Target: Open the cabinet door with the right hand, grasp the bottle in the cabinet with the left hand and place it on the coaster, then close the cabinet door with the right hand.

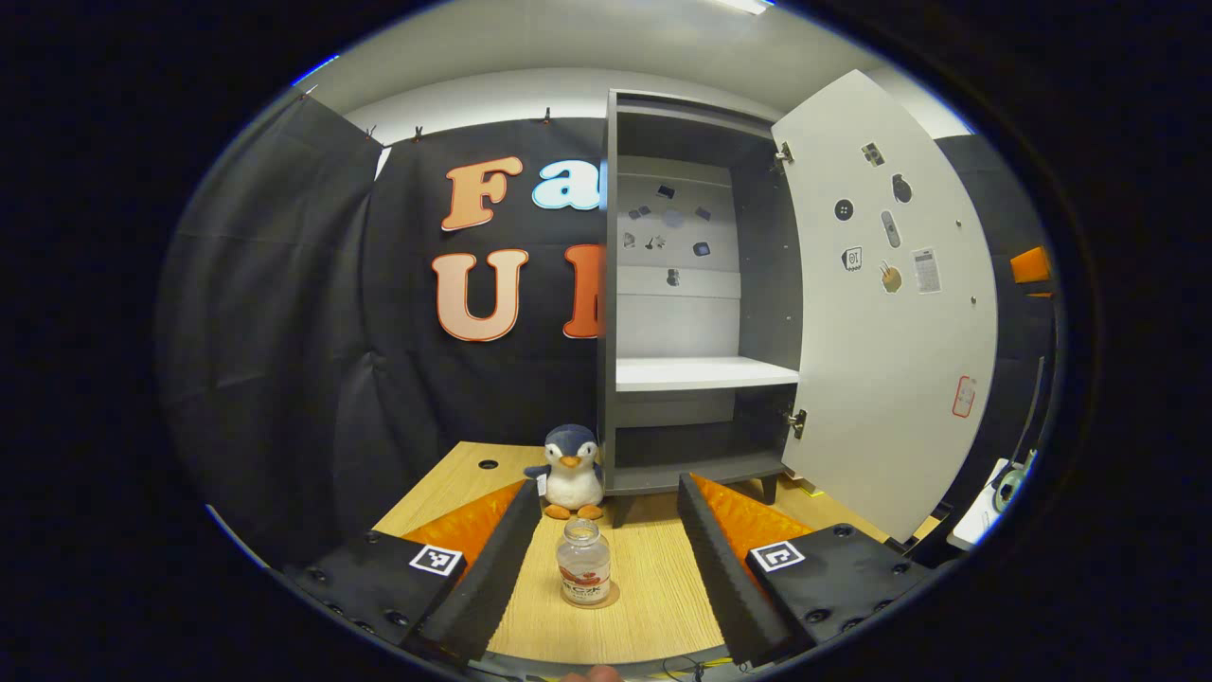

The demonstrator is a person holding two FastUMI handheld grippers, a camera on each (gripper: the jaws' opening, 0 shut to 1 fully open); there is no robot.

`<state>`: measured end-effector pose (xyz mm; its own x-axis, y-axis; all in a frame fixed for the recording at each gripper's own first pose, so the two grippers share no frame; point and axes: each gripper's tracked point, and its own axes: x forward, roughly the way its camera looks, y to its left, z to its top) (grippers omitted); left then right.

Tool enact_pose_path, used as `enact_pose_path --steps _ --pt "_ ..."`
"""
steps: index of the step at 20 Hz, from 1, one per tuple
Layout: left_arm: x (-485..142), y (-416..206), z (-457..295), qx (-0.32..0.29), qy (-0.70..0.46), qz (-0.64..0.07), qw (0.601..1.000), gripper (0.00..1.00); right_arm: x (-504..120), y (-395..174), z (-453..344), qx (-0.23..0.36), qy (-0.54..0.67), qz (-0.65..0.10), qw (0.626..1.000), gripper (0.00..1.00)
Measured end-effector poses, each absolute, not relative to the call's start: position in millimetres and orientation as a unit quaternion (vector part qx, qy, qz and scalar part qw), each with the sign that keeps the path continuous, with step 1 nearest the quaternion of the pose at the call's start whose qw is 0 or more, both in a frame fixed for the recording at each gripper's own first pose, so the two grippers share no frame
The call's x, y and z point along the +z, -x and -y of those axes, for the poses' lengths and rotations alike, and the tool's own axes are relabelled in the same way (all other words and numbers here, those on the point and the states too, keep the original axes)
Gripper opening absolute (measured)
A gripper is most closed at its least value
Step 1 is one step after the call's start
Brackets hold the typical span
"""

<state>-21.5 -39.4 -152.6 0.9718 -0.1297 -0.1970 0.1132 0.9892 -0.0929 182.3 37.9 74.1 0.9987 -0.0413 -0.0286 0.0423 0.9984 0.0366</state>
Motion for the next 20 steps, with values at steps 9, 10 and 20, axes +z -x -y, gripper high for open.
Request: enact_pose_path --steps 9,10,20 --pt "-174.4 26.2 42.1 -0.055 0.054 -0.138 0.987 0.95 70.9 -203.8 -29.2 -0.012 -0.014 -0.023 1.0 0.86" --pt "-175.6 25.5 42.5 -0.055 0.052 -0.14 0.987 0.95 70.8 -206.0 -29.5 -0.009 -0.012 -0.022 1.0 0.86" --pt "-179.1 28.3 29.6 -0.04 0.042 -0.144 0.988 0.95 69.2 -213.6 -58.2 0.04 -0.006 -0.019 0.999 0.84"
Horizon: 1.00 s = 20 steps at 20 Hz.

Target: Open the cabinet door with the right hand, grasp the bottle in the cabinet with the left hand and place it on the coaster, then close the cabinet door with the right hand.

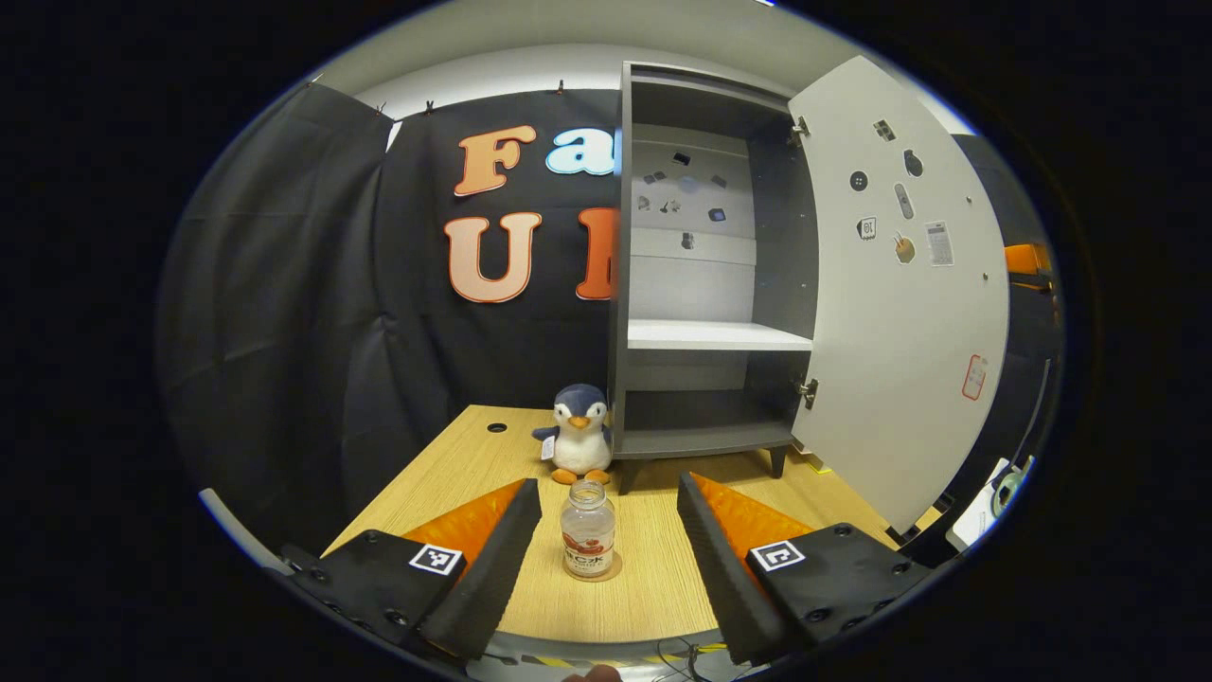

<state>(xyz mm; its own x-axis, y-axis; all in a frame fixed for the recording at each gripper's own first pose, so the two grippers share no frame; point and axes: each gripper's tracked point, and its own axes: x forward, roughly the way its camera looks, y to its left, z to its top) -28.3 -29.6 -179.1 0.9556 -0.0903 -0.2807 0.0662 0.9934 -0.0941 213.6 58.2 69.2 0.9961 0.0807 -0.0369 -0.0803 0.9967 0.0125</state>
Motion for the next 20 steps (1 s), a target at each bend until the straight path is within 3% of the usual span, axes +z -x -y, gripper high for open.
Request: enact_pose_path --steps 8,20 --pt "-175.0 46.5 -8.0 -0.013 0.036 -0.138 0.99 0.95 66.1 -221.8 -105.2 0.093 -0.019 -0.016 0.995 0.84" --pt "-188.1 52.1 -62.1 0.028 0.044 -0.149 0.987 0.95 62.3 -241.7 -144.5 0.114 -0.012 -0.019 0.993 0.84"
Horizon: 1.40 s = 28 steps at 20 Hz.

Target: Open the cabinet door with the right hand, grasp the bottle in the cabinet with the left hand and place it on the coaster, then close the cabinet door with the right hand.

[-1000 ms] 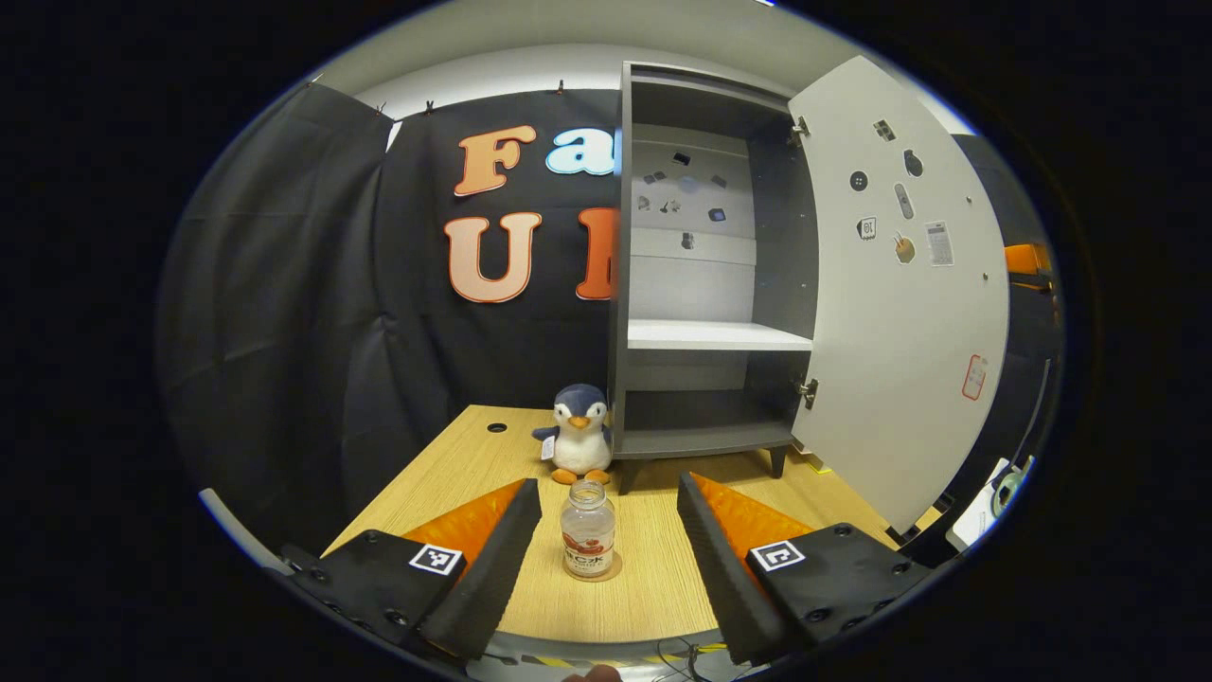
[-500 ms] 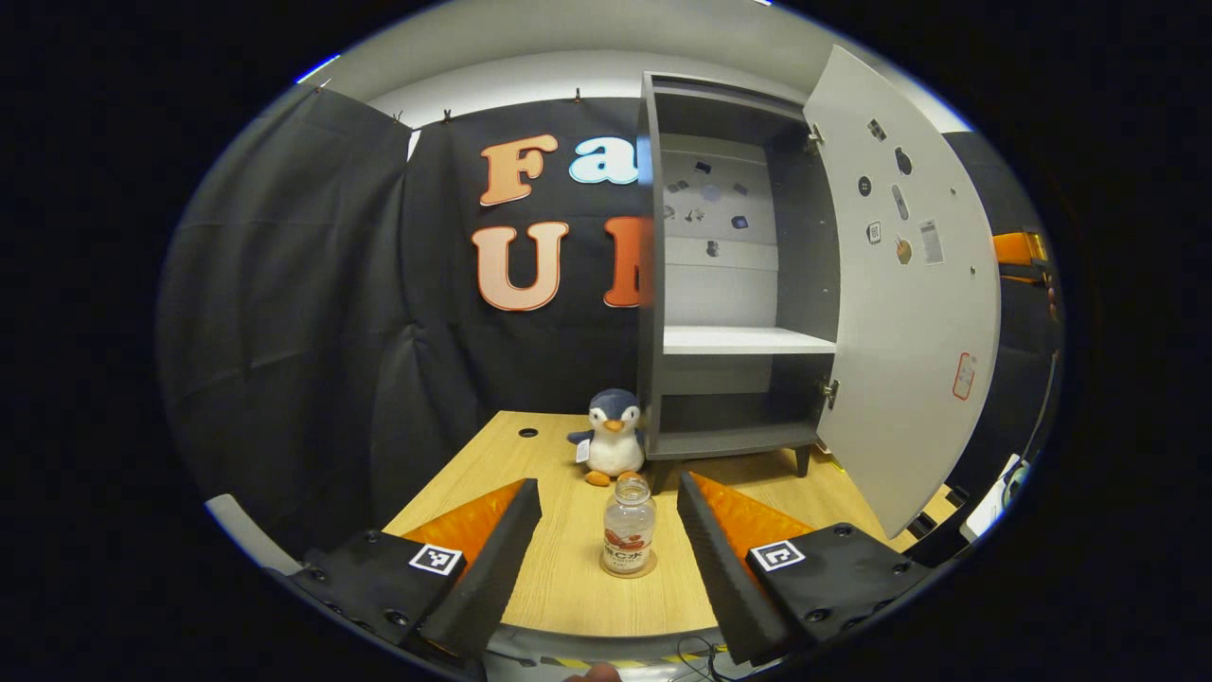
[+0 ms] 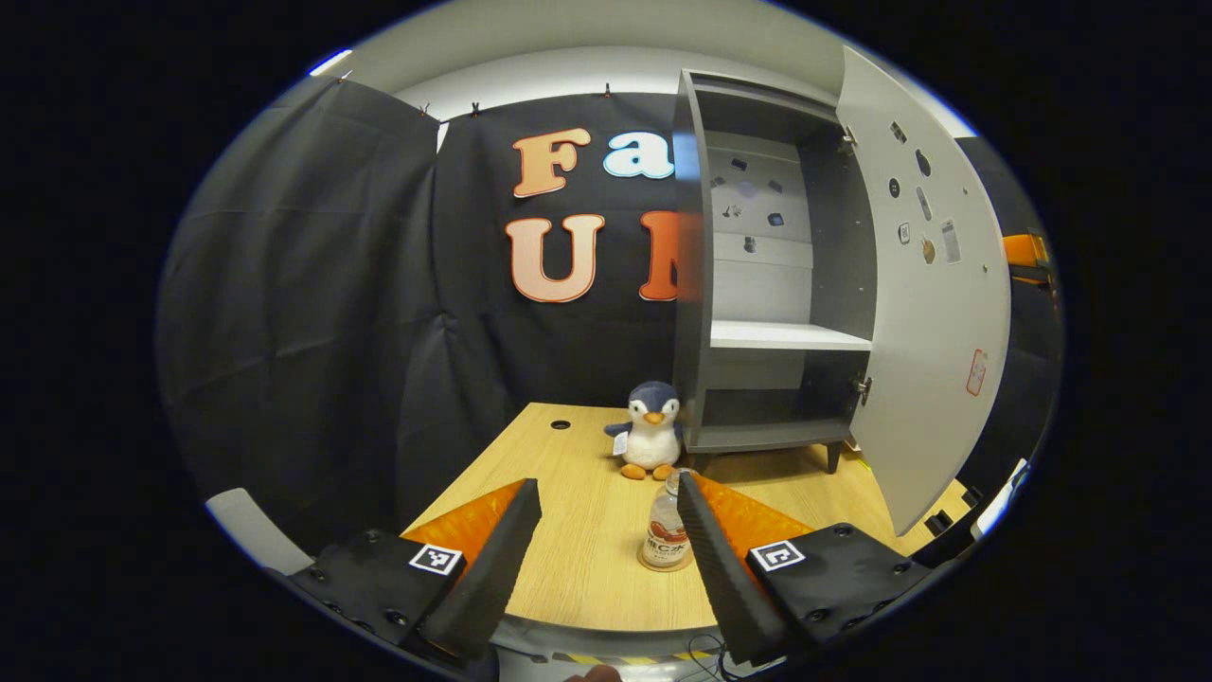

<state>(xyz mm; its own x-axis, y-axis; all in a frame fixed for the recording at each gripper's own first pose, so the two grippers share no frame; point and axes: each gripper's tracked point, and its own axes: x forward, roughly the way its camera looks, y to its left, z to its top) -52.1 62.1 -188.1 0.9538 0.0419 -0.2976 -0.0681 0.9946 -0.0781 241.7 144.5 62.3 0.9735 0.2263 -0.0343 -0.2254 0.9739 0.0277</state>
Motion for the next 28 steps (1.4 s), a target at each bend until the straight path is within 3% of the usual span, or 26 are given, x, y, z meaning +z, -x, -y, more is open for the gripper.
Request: enact_pose_path --steps 3,5,6,8,9,10,11,14,16,17,19,20,22,28 --pt "-191.1 54.2 -67.7 0.032 0.044 -0.151 0.987 0.95 60.9 -245.4 -152.8 0.12 -0.012 -0.021 0.992 0.87" --pt "-192.4 53.6 -70.7 0.035 0.045 -0.152 0.987 0.95 61.5 -247.8 -158.2 0.125 -0.015 -0.021 0.992 0.84" --pt "-193.1 53.2 -72.4 0.035 0.045 -0.153 0.987 0.95 60.9 -250.4 -159.8 0.128 -0.015 -0.021 0.991 0.91" --pt "-194.9 53.4 -77.2 0.038 0.045 -0.154 0.986 0.95 61.1 -254.6 -165.2 0.134 -0.015 -0.021 0.991 0.91" --pt "-195.4 53.5 -78.6 0.039 0.045 -0.154 0.986 0.95 61.0 -256.6 -167.6 0.137 -0.015 -0.022 0.99 0.84" --pt "-195.2 52.7 -81.0 0.041 0.046 -0.154 0.986 0.95 60.3 -258.8 -169.9 0.141 -0.014 -0.021 0.99 0.85" --pt "-195.6 53.4 -84.8 0.044 0.046 -0.154 0.986 0.95 59.9 -260.9 -173.3 0.143 -0.013 -0.023 0.989 0.91" --pt "-196.9 53.5 -95.6 0.053 0.047 -0.154 0.985 0.95 60.7 -266.3 -185.7 0.152 -0.013 -0.024 0.988 0.85" --pt "-200.3 53.3 -103.4 0.06 0.049 -0.157 0.985 0.95 61.0 -271.5 -188.9 0.153 -0.01 -0.024 0.988 0.86" --pt "-202.7 53.0 -107.4 0.064 0.051 -0.158 0.984 0.95 61.6 -273.9 -189.8 0.152 -0.011 -0.024 0.988 0.91" --pt "-204.9 52.3 -114.2 0.069 0.053 -0.159 0.984 0.95 61.0 -283.1 -189.7 0.148 -0.008 -0.024 0.989 0.86" --pt "-204.5 51.9 -117.8 0.069 0.053 -0.158 0.984 0.95 61.3 -286.9 -192.5 0.151 -0.01 -0.023 0.988 0.91" --pt "-204.7 49.5 -126.5 0.072 0.052 -0.157 0.984 0.95 60.1 -293.5 -195.8 0.15 -0.008 -0.021 0.988 0.87" --pt "-207.6 35.3 -154.1 0.066 0.056 -0.152 0.985 0.95 58.7 -304.3 -216.7 0.142 -0.006 -0.017 0.99 0.91"
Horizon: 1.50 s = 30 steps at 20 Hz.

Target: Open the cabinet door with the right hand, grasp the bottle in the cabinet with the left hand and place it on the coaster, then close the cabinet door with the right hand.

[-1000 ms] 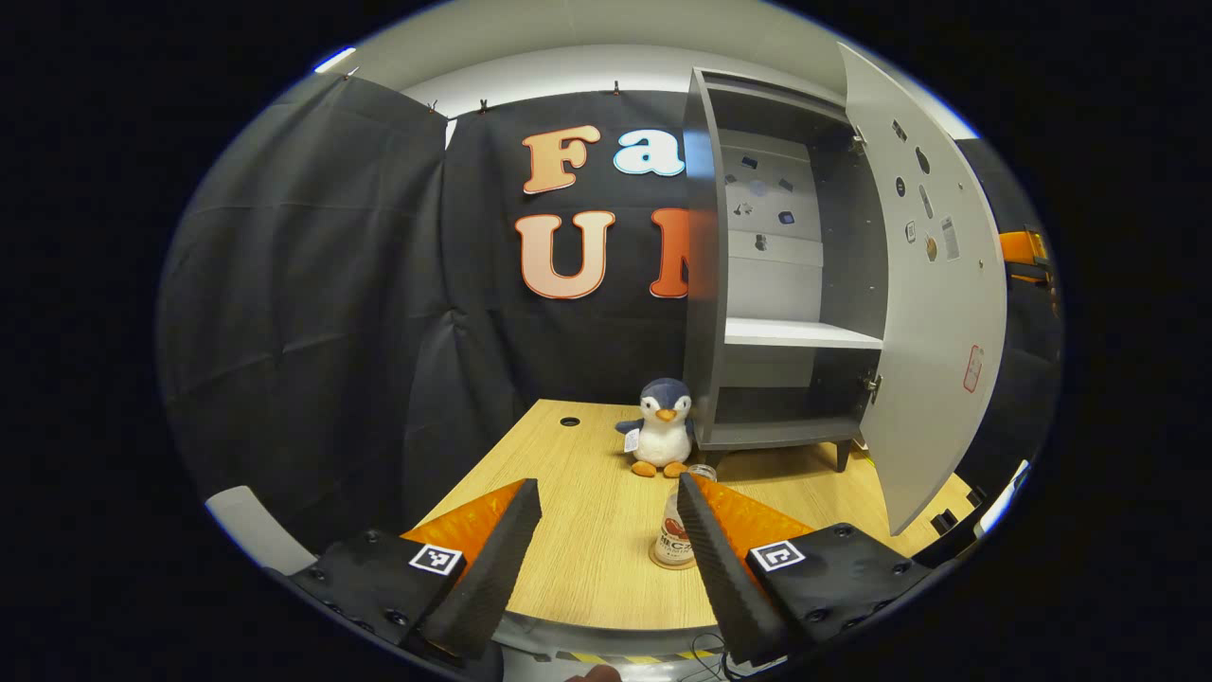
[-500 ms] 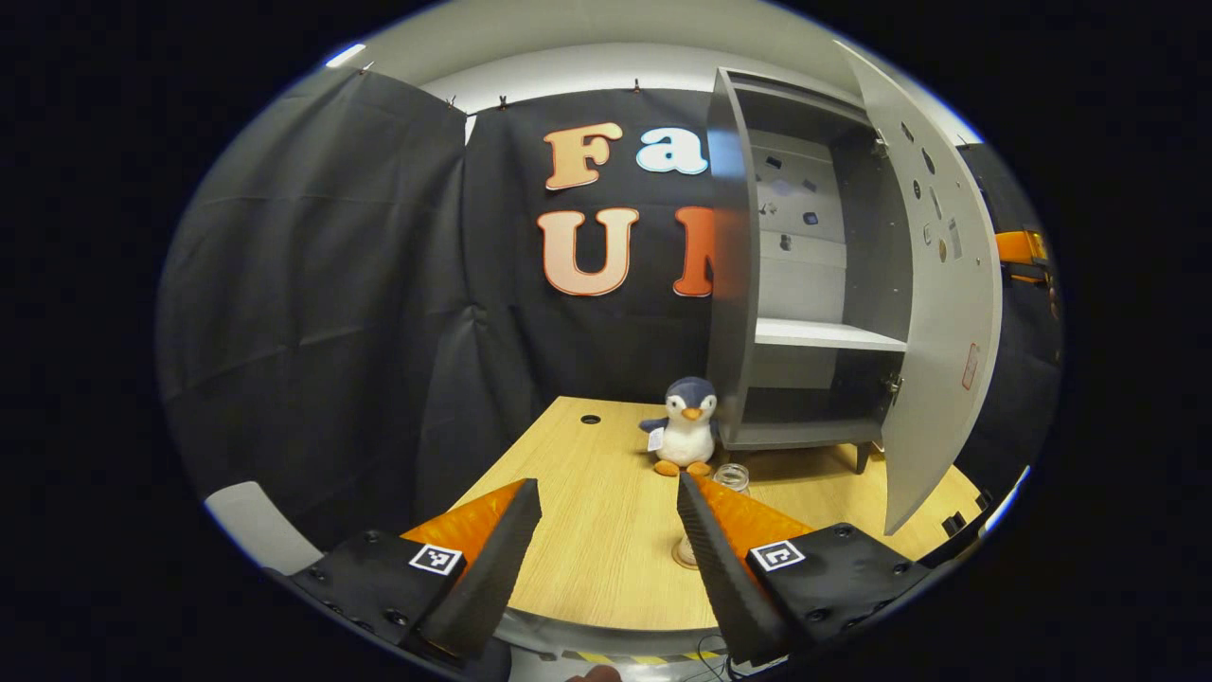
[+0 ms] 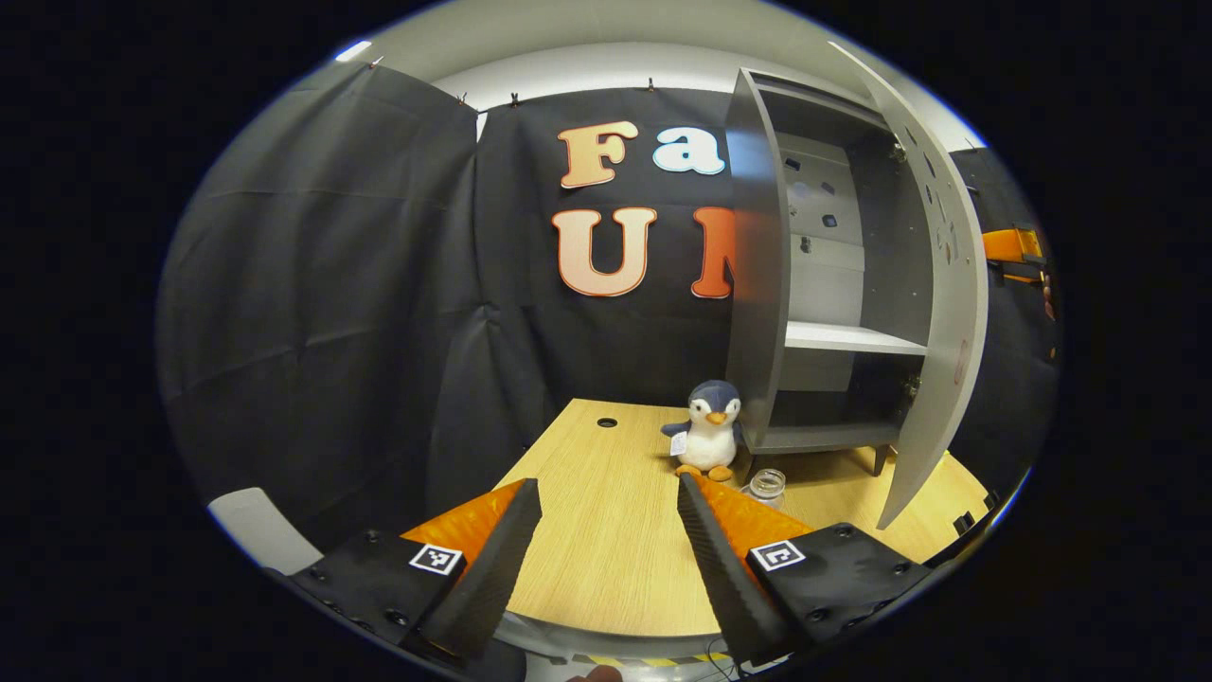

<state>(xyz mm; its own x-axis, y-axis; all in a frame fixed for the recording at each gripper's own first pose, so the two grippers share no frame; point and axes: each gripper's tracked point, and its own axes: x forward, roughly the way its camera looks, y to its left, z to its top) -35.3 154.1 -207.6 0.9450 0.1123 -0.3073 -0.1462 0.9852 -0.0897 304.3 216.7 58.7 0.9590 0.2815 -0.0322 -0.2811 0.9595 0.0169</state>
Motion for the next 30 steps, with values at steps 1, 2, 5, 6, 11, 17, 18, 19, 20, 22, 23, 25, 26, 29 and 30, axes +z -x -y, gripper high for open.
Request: enact_pose_path --steps 1,2,5,6,11,17,18,19,20,22,23,25,26,29,30 --pt "-208.3 31.9 -157.9 0.063 0.057 -0.152 0.985 0.95 58.9 -304.8 -220.7 0.138 -0.004 -0.016 0.99 0.92" --pt "-208.9 28.9 -164.5 0.061 0.057 -0.151 0.985 0.95 61.4 -305.6 -222.8 0.134 0.002 -0.015 0.991 0.92" --pt "-212.1 22.4 -182.2 0.058 0.059 -0.146 0.986 0.95 61.4 -312.8 -232.0 0.126 0.003 -0.015 0.992 0.94" --pt "-213.1 20.5 -187.6 0.059 0.061 -0.146 0.986 0.95 61.1 -316.4 -235.1 0.124 0.001 -0.015 0.992 0.94" --pt "-222.5 11.8 -212.7 0.06 0.064 -0.151 0.985 0.95 61.0 -333.3 -252.8 0.115 0.004 -0.013 0.993 0.94" --pt "-217.6 3.1 -226.9 0.049 0.061 -0.143 0.987 0.95 62.3 -345.9 -269.2 0.104 0.007 -0.012 0.995 0.94" --pt "-215.3 2.8 -229.7 0.05 0.063 -0.142 0.987 0.95 62.4 -347.8 -270.9 0.103 0.007 -0.012 0.995 0.93" --pt "-214.3 3.0 -231.5 0.051 0.066 -0.138 0.987 0.95 62.3 -349.1 -272.4 0.102 0.009 -0.011 0.995 0.94" --pt "-211.3 1.3 -232.3 0.05 0.069 -0.136 0.987 0.95 62.6 -349.6 -273.5 0.101 0.01 -0.01 0.995 0.94" --pt "-210.8 4.2 -233.2 0.051 0.07 -0.136 0.987 0.95 62.6 -351.4 -275.2 0.097 0.011 -0.009 0.995 0.94" --pt "-210.0 4.6 -234.1 0.053 0.07 -0.135 0.987 0.95 62.3 -351.6 -276.0 0.097 0.01 -0.008 0.995 0.94" --pt "-205.7 5.2 -234.3 0.053 0.07 -0.129 0.988 0.95 62.6 -354.2 -277.3 0.096 0.008 -0.007 0.995 0.94" --pt "-203.3 5.2 -235.2 0.054 0.069 -0.126 0.988 0.95 62.4 -356.7 -278.4 0.094 0.007 -0.008 0.995 0.94" --pt "-193.6 1.5 -231.8 0.049 0.066 -0.117 0.99 0.95 62.5 -361.7 -280.4 0.09 0.015 -0.01 0.996 0.94" --pt "-190.9 -1.1 -226.7 0.049 0.065 -0.117 0.99 0.95 62.6 -363.3 -281.6 0.089 0.019 -0.01 0.996 0.94"
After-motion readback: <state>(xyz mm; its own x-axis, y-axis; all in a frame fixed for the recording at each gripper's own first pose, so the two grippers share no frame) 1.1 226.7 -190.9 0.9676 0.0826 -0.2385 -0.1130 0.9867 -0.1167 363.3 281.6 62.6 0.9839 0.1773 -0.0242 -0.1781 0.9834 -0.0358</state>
